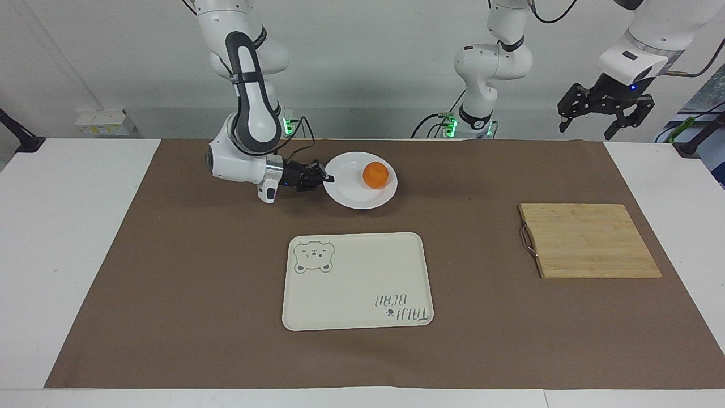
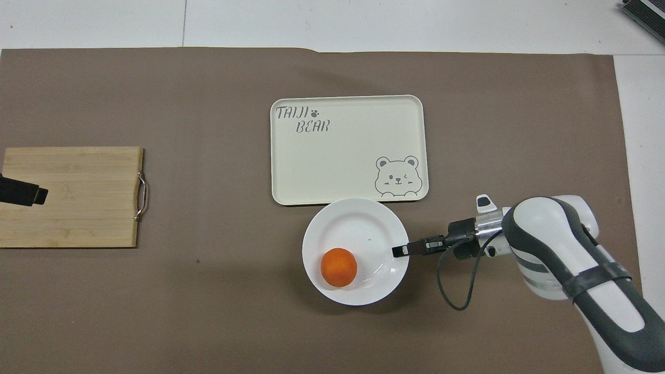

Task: Place orange and plate with both arms
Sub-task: 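Carry the plate with the right gripper onto the bear tray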

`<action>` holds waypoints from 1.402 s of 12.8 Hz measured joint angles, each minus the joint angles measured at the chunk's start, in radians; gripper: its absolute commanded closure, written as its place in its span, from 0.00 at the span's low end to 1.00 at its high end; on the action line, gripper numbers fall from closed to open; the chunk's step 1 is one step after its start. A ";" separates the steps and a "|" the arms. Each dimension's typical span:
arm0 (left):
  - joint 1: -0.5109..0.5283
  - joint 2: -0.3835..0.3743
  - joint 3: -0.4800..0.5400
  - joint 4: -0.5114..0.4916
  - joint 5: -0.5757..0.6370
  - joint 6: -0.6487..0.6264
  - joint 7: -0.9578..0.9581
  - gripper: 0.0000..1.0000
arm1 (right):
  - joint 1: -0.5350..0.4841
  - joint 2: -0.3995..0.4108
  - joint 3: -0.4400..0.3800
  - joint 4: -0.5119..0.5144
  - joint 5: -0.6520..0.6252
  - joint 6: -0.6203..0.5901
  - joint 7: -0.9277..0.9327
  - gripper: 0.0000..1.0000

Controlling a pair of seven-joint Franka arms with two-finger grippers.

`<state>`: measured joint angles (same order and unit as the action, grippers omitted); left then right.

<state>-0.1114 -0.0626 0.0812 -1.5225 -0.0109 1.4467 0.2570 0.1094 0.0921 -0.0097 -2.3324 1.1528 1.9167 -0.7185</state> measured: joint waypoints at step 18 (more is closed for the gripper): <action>0.000 0.000 0.000 0.000 0.000 0.000 0.000 0.00 | -0.004 0.532 0.002 0.612 0.071 0.089 0.198 0.00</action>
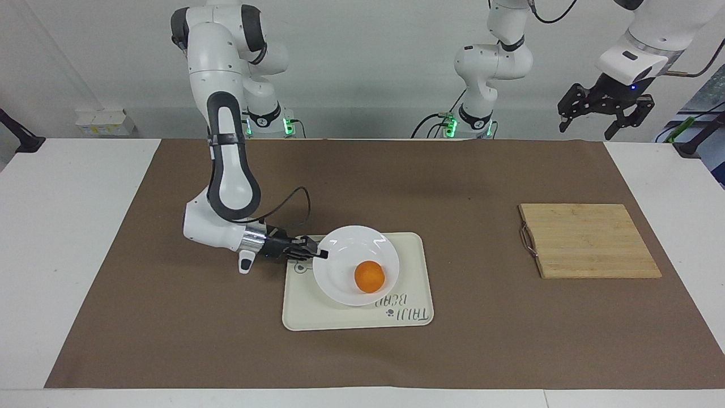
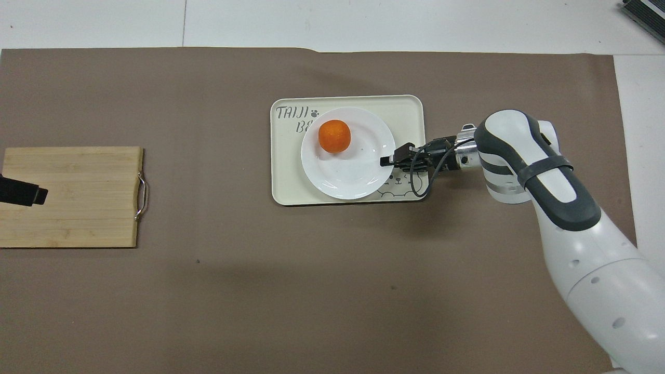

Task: Place orange and plate with both arms
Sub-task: 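Carry the plate with the right gripper onto the bear tray, then open the right gripper and release the plate on the tray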

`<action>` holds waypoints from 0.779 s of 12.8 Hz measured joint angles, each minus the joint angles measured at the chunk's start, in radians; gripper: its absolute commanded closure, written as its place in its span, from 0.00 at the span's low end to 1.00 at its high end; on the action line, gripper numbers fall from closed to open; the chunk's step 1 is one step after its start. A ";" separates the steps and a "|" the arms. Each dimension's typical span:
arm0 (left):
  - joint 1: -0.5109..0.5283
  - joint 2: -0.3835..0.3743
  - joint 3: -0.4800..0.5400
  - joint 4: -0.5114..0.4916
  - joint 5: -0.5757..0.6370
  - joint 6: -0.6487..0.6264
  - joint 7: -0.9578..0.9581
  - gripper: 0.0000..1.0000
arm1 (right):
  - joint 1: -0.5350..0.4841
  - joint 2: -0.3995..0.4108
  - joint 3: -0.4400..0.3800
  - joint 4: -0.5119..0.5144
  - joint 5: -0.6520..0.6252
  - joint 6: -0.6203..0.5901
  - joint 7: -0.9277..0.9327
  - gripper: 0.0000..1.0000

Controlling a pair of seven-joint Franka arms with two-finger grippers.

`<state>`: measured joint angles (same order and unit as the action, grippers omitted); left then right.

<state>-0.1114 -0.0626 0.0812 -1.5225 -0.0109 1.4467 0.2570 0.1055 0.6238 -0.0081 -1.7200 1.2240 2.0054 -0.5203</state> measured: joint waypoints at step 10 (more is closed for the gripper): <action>0.000 0.000 0.000 0.000 0.000 0.000 0.000 0.00 | -0.003 -0.158 -0.012 0.036 -0.147 0.102 0.277 0.00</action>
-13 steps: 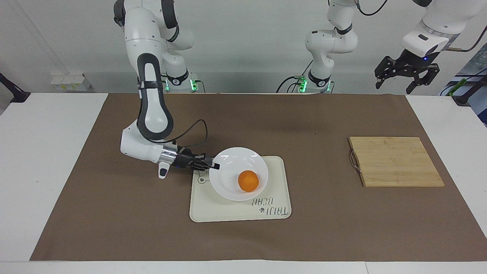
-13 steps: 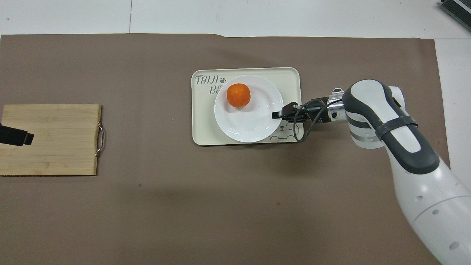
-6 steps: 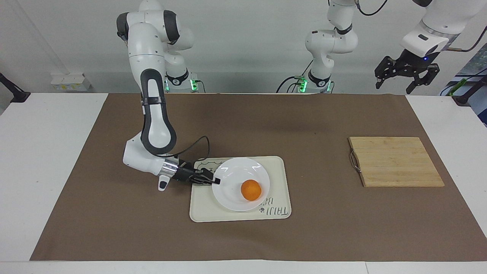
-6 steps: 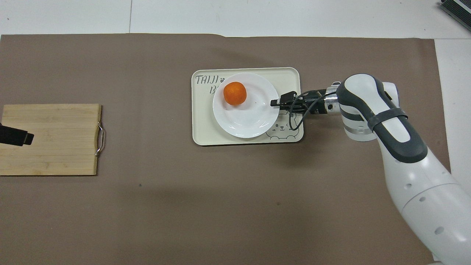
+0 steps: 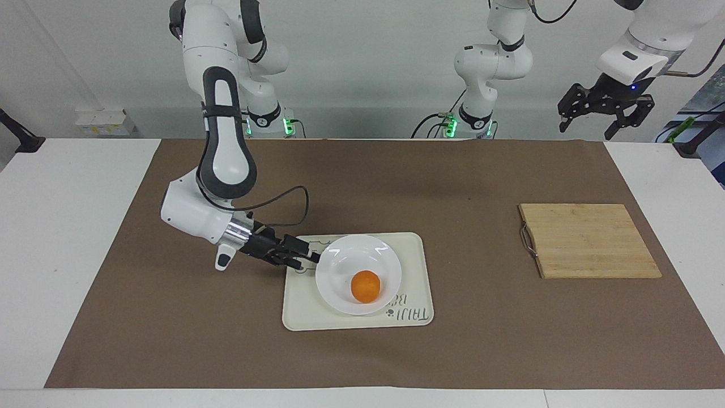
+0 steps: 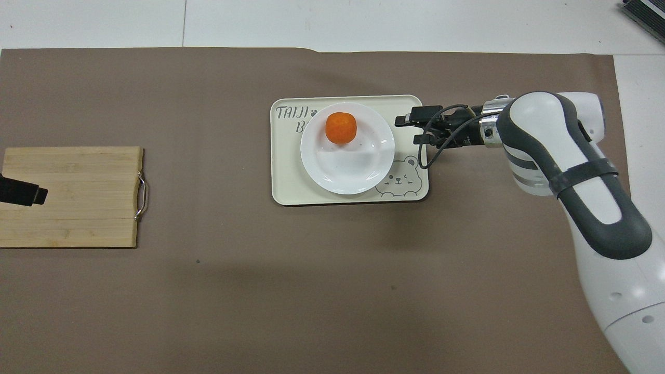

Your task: Place orange and plate with both arms

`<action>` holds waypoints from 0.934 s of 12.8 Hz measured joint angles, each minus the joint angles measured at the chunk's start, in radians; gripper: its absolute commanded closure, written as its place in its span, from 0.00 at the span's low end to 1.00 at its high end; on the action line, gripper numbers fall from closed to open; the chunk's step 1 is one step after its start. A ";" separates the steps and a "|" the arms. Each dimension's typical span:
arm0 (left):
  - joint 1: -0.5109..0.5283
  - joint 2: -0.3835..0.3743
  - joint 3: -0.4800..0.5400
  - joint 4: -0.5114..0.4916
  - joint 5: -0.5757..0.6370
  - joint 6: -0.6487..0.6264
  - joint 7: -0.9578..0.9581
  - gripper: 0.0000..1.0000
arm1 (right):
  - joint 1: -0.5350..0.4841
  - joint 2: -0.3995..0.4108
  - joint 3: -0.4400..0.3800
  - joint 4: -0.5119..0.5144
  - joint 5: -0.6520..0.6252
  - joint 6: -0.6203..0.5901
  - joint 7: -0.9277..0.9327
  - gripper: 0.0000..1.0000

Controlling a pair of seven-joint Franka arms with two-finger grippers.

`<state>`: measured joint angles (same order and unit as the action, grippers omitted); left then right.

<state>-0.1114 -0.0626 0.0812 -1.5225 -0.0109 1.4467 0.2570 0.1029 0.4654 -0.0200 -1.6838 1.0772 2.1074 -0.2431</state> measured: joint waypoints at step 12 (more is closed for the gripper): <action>0.000 0.000 0.000 0.000 0.000 0.000 0.000 0.00 | -0.050 -0.245 -0.035 0.009 -0.941 -0.096 0.217 0.00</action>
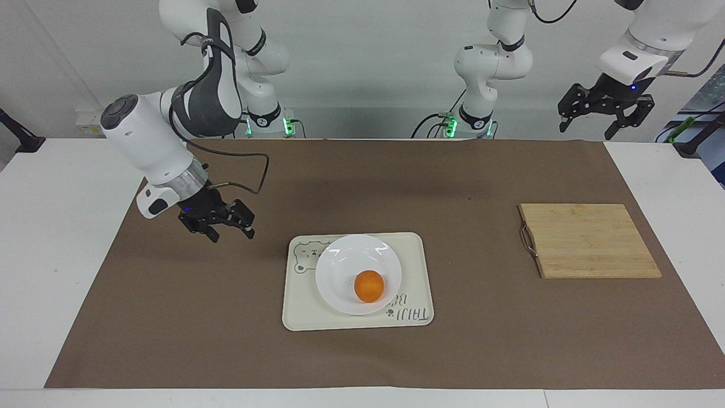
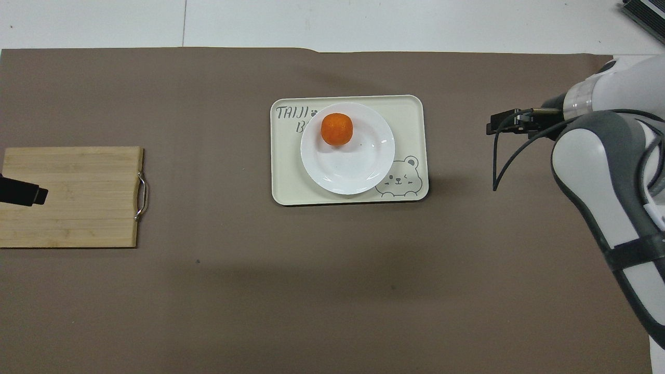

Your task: Place orange and plate with both arms

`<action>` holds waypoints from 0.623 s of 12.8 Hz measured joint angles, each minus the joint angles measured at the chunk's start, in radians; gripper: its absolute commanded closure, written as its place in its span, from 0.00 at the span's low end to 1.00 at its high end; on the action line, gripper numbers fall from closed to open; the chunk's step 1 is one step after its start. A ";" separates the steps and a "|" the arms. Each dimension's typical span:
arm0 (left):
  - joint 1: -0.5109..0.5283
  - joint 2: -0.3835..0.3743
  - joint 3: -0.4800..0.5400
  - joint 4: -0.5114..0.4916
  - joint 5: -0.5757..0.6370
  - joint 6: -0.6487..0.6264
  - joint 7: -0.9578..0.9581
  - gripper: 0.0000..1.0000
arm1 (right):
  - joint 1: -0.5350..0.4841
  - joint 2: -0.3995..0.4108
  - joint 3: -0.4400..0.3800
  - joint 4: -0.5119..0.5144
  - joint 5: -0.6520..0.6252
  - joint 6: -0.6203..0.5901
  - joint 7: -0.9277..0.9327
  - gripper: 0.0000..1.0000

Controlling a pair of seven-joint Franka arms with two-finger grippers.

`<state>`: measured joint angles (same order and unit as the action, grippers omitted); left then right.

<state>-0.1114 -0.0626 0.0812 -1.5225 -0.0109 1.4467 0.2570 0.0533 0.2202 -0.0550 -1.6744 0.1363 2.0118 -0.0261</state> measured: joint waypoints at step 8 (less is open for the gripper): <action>0.000 0.000 0.000 0.000 0.000 0.000 0.000 0.00 | -0.031 -0.192 -0.023 0.015 -0.128 -0.250 0.008 0.00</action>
<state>-0.1114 -0.0626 0.0812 -1.5225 -0.0109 1.4467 0.2570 0.0223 0.0282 -0.0775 -1.6594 0.0082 1.7621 -0.0184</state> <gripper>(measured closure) 0.000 0.000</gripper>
